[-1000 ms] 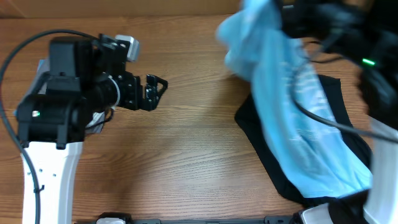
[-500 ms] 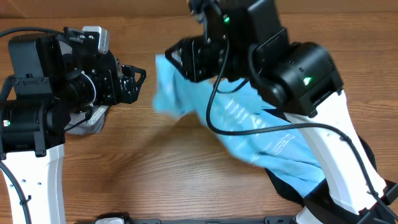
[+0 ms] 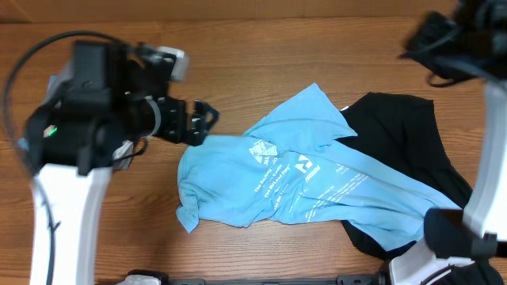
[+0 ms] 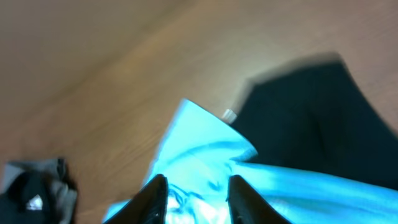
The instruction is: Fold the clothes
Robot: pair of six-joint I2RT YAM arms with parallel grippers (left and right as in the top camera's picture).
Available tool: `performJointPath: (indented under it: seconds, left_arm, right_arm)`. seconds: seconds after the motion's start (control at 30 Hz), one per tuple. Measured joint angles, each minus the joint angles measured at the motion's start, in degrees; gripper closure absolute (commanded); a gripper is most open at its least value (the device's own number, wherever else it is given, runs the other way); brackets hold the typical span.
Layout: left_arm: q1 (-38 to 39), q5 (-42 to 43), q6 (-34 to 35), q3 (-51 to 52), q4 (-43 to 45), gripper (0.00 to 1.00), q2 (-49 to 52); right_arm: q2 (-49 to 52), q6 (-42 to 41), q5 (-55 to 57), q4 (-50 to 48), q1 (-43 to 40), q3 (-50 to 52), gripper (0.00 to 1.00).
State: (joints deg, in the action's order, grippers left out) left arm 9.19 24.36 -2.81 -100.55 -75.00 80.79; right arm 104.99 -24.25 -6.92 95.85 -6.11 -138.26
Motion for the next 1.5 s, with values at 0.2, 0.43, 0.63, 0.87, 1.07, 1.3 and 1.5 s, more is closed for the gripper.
performJointPath:
  seconds: [0.2, 0.43, 0.63, 0.87, 1.07, 1.3, 1.5]
  left_arm:
    - [6.62, -1.27, -0.74, 0.22, 0.13, 0.13, 12.74]
    - [10.73, -1.90, -0.76, 0.83, 0.22, 0.11, 22.03]
    - [10.82, -2.14, -0.76, 0.87, 1.84, 0.07, 22.84]
    - [10.82, -2.16, -0.76, 0.87, 3.28, 0.05, 22.84]
    - [10.82, -2.29, -0.76, 0.87, 3.23, 0.06, 22.84]
    - [10.82, -2.29, -0.76, 0.87, 3.21, 0.05, 22.84]
    - [10.82, -2.29, -0.76, 0.87, 3.19, 0.05, 22.84]
  right_arm:
    - [11.26, -0.70, -3.41, -1.16, -11.04, 9.66, 0.47]
    - [16.92, 2.14, 0.00, -17.55, -17.20, 24.20, 0.05]
    - [16.92, 7.45, 2.80, -33.77, -19.34, 35.67, 0.08]
    - [16.92, 13.64, 3.80, -42.36, -19.37, 45.24, 0.12]
    - [16.94, 15.15, 6.64, -44.57, -19.37, 47.80, 0.40]
    - [18.40, 16.35, 5.57, -44.35, -19.43, 48.28, 0.96]
    - [19.50, 12.02, 6.16, -38.23, -22.95, 36.76, 0.96]
